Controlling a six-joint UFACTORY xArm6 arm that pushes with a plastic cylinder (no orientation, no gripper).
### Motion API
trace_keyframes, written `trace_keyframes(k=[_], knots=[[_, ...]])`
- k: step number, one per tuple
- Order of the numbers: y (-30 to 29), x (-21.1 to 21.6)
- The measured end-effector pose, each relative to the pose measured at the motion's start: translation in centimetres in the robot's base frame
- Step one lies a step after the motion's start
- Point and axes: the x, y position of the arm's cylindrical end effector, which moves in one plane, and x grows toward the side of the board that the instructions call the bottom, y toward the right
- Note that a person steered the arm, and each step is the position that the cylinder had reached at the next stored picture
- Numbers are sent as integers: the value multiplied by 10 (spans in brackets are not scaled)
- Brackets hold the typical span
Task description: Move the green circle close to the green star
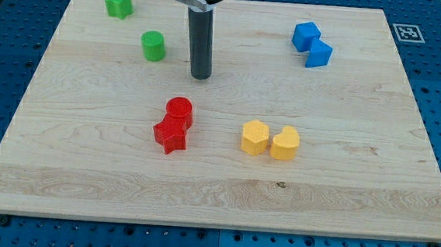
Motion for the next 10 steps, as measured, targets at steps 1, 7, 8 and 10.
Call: trace_keyframes(k=[1,7,8,10], knots=[[-9,1],[-53,-27],[-50,-44],[-104,-45]])
